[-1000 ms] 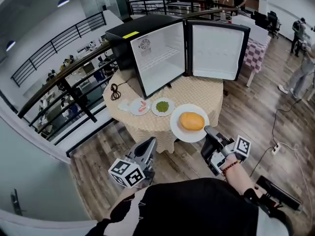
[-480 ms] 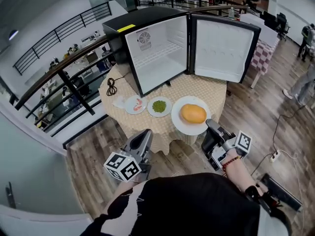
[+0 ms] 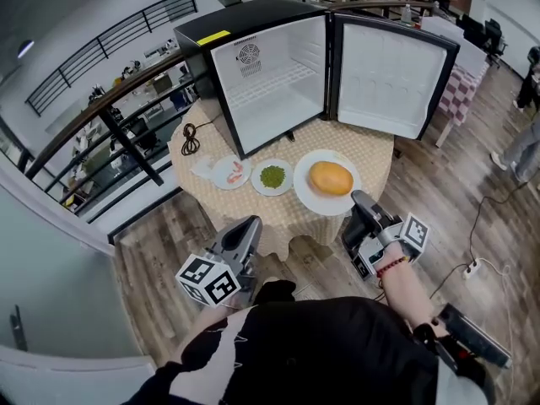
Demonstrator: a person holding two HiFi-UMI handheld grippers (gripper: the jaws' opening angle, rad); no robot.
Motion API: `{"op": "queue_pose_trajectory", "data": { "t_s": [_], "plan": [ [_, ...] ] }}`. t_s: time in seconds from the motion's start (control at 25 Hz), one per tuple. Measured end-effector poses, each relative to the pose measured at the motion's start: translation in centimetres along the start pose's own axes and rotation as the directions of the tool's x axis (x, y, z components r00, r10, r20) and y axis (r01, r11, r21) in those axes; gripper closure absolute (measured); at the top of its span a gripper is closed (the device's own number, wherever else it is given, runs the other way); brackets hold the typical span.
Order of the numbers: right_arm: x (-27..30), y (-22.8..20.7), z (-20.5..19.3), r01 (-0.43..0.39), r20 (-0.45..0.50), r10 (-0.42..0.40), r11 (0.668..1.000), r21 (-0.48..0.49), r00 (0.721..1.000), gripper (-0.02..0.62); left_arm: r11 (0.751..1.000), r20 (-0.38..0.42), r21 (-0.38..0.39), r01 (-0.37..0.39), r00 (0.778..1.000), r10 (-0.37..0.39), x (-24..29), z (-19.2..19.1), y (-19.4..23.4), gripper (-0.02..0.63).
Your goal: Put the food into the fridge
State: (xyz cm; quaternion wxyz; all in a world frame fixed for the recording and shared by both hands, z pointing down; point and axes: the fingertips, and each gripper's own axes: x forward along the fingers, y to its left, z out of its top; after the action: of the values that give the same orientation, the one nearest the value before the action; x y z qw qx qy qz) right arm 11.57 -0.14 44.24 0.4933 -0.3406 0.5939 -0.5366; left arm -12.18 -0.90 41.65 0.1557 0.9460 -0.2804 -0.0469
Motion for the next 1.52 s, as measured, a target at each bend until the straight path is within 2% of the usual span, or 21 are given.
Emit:
{"op": "queue_pose_trajectory", "data": {
  "t_s": [0.16,0.56,0.96,1.52],
  "plan": [
    [2.0,0.6,0.3,-0.017,-0.01,0.017,1.0,-0.012,1.0,0.568,1.0,-0.008,0.01,0.02,1.0,-0.02,2.0,0.5,0.3,0.594],
    [6.2,0.5,3.4,-0.006,0.046,0.007,1.0,-0.024,0.999,0.568,0.991,-0.032,0.003,0.136,0.99,-0.135,9.4,1.9,2.5,0.594],
    [13.3,0.7,7.7,0.001,0.103,0.003,0.999,-0.041,0.995,0.567,0.97,-0.077,0.047,0.238,0.969,-0.234,16.6,4.6,6.0,0.594],
    [20.9,0.4,11.7,0.034,0.15,-0.027,0.998,-0.044,0.988,0.567,0.946,-0.091,0.052,0.321,0.945,-0.315,23.7,7.2,10.0,0.594]
  ]
}}
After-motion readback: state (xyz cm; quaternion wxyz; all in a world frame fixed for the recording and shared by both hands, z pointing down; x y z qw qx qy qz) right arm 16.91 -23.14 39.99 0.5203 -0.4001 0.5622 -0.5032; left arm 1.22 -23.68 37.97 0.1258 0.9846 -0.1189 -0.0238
